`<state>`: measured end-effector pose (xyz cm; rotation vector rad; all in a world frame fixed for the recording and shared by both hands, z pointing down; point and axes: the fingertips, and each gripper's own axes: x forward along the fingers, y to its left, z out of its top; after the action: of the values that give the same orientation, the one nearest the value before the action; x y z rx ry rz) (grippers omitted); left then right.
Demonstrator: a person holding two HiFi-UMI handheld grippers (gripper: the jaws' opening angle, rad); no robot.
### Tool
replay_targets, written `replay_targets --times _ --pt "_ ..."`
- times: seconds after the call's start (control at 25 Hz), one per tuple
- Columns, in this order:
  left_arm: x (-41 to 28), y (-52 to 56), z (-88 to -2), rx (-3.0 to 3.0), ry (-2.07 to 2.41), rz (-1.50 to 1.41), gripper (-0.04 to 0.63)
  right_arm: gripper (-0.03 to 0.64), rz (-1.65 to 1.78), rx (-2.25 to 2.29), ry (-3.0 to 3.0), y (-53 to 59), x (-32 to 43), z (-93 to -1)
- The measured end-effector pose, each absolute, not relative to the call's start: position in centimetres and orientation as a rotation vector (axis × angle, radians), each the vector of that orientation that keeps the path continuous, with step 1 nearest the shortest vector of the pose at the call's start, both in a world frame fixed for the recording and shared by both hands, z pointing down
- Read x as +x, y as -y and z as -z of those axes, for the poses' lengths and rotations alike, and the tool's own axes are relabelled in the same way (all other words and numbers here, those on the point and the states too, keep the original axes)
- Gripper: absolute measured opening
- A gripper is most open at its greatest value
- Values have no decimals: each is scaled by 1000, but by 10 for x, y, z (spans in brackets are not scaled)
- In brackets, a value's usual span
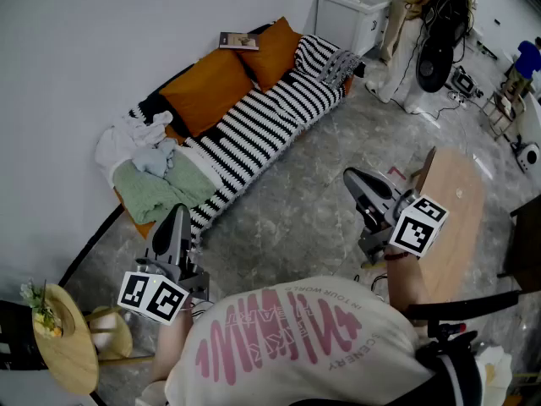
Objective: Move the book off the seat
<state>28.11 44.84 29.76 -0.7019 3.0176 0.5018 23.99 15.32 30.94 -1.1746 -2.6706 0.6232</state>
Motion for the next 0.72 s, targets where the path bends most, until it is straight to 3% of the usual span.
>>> replay_targets --times 0.72 --pt "254 -405 -298 -654 -3009 -499 8 12 -630 -1291 2654 -112 211 -304"
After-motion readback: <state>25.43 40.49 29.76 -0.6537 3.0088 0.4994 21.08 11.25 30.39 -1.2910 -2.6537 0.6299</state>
